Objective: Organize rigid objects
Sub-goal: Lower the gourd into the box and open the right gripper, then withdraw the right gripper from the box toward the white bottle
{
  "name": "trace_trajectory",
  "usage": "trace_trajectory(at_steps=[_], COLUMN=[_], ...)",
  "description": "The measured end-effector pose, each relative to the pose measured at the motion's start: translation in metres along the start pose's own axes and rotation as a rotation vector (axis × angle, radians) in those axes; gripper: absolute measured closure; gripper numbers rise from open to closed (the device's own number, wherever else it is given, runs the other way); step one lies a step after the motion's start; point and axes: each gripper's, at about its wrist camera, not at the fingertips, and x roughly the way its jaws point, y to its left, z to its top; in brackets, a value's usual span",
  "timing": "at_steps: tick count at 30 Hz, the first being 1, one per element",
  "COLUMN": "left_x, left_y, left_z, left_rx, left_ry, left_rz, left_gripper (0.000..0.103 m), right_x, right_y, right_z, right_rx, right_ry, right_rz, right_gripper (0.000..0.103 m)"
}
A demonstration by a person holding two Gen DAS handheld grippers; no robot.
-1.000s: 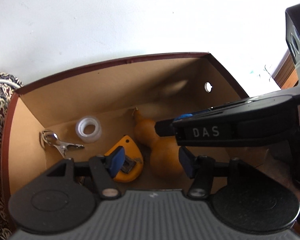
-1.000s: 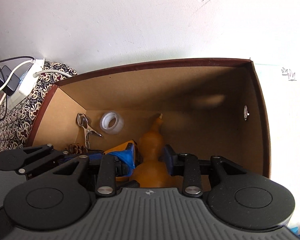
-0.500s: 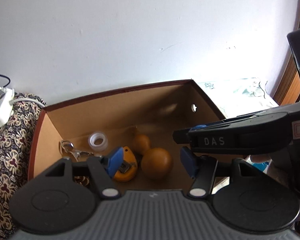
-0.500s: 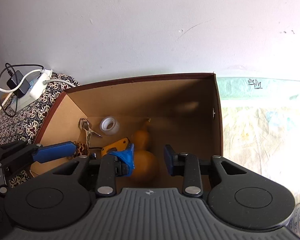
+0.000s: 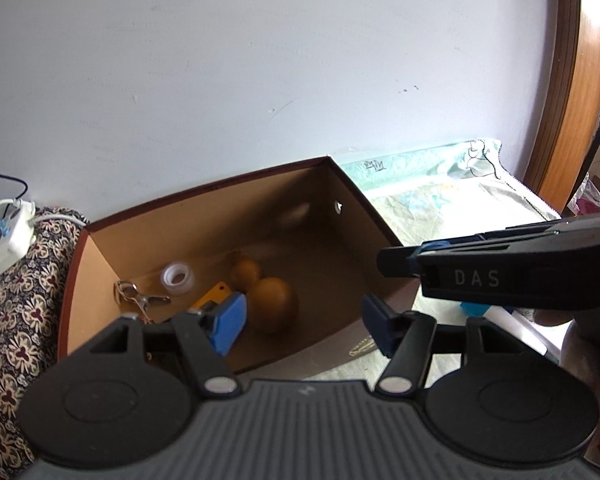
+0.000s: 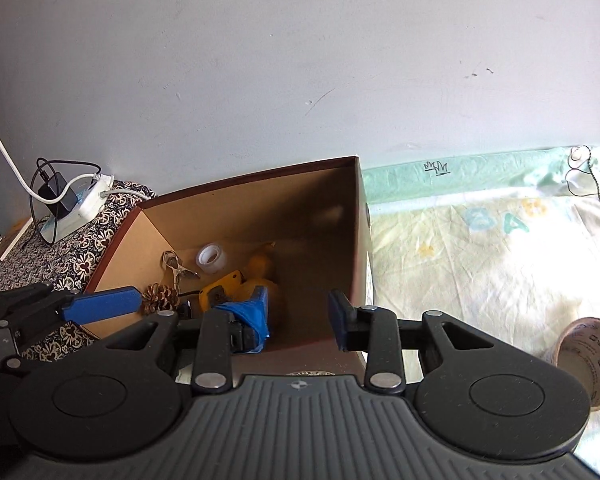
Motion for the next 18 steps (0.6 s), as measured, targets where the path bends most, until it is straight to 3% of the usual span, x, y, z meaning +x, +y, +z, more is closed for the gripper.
trace_trajectory(at_steps=[18], left_x=[0.006], left_y=[-0.069], left_z=[-0.030], left_rx=[0.092], left_ry=[0.106], left_rz=[-0.084], left_gripper=[0.038], right_x=[-0.047], right_y=[-0.041], right_z=[-0.063], right_rx=[0.118], right_ry=[-0.012], right_rz=[-0.098], right_gripper=[0.086])
